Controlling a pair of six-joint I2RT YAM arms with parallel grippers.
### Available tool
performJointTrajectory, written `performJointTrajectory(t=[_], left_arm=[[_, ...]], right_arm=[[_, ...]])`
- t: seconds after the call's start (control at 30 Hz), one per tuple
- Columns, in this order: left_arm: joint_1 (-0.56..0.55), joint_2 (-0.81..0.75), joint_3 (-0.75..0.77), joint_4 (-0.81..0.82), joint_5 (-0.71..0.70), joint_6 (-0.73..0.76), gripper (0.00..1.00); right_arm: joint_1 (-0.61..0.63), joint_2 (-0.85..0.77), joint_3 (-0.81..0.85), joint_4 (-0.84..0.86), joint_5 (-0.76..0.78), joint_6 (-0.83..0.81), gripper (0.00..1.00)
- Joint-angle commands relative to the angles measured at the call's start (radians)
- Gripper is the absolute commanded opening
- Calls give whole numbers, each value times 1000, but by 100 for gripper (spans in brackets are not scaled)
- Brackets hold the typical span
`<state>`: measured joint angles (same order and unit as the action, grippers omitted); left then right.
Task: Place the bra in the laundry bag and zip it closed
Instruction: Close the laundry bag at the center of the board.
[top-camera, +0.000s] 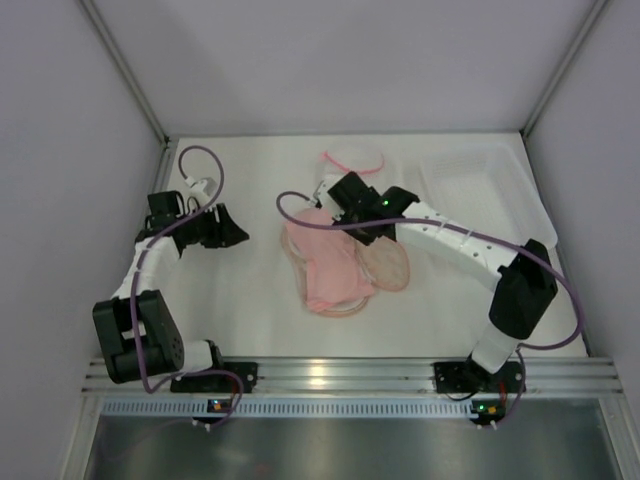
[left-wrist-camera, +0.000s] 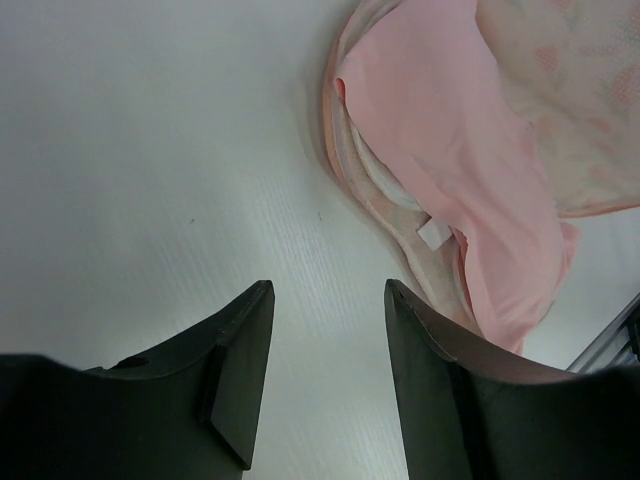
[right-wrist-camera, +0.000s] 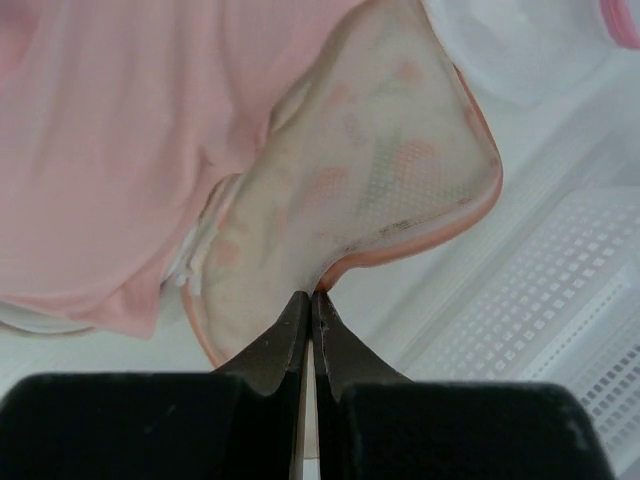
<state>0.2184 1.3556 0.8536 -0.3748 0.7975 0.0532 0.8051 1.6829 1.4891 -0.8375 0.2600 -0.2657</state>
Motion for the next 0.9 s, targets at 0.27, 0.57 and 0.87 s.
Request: performJointTrajectory(t=[0.27,0.57,0.87], left_arm=[[64,-72,-44,16,48,42,54],[122,-78,-39,2,81,25,56],[190,-58,-31,-42,204,60,57]], right_arm=[[275,153,215,-20,84,26,0],[286,256,359,-37,-160,129,45],[31,66,294,41,-529,187,55]])
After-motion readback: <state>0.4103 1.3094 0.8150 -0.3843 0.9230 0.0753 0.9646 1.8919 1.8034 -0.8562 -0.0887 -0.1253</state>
